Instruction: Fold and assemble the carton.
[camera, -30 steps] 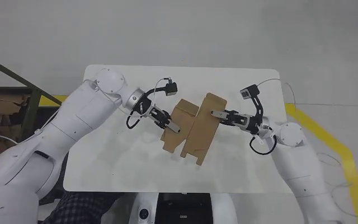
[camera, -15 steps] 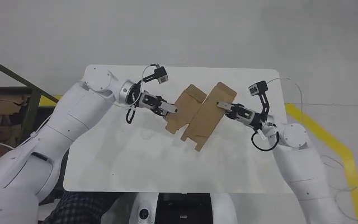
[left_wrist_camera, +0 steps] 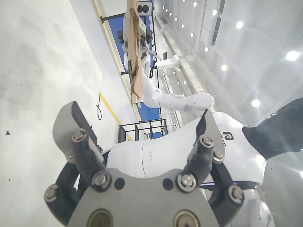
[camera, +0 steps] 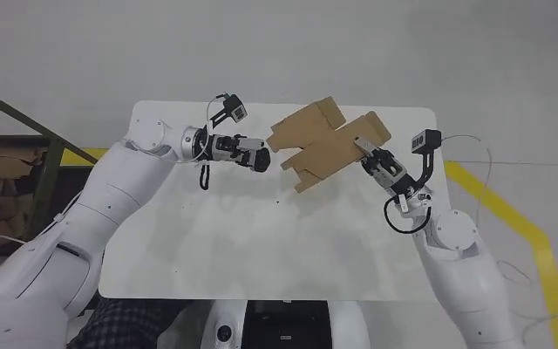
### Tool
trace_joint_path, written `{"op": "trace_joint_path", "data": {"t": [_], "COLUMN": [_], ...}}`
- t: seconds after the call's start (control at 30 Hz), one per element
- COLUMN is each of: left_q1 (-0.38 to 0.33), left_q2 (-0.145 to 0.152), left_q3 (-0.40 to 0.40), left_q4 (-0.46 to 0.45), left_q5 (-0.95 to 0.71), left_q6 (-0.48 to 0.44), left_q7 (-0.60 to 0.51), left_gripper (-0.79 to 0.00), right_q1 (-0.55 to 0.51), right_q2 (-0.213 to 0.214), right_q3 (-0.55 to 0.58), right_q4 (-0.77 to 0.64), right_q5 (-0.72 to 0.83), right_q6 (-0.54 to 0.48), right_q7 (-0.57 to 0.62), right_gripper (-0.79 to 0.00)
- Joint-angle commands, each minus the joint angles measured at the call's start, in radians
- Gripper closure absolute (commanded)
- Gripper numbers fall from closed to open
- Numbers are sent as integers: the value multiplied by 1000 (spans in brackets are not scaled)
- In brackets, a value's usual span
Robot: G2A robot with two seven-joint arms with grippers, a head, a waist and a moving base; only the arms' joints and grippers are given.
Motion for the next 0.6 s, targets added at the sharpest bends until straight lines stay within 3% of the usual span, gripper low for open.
{"op": "trace_joint_path", "data": {"t": [0.0, 0.43, 0.47, 0.5, 0.53, 0.57], "left_q1": [1, 24, 26, 28, 30, 33], "left_q2": [-8, -38, -39, -41, -42, -43], "left_q3": [2, -25, -28, -31, -34, -37], "left_q4": [-2, -43, -45, -47, -48, -50], "left_q5": [14, 73, 78, 82, 85, 87], "left_q6": [-2, -11, -7, -4, -2, -1], "left_q7": [33, 155, 160, 164, 168, 169], "left_gripper": [-785, -785, -727, -616, -422, -345], "right_q1": [-12, -49, -50, -51, -52, -53], "right_q2": [-3, -19, -20, -21, -22, -22], "right_q3": [-10, -57, -59, -59, -60, -60], "right_q4": [-19, -68, -70, -71, -73, -77], "right_q5": [-9, -73, -75, -77, -78, -83], "right_q6": [12, 47, 48, 50, 51, 50], "right_q7": [-33, -181, -184, -187, -189, -190], "right_gripper": [0, 0, 0, 0, 0, 0]}}
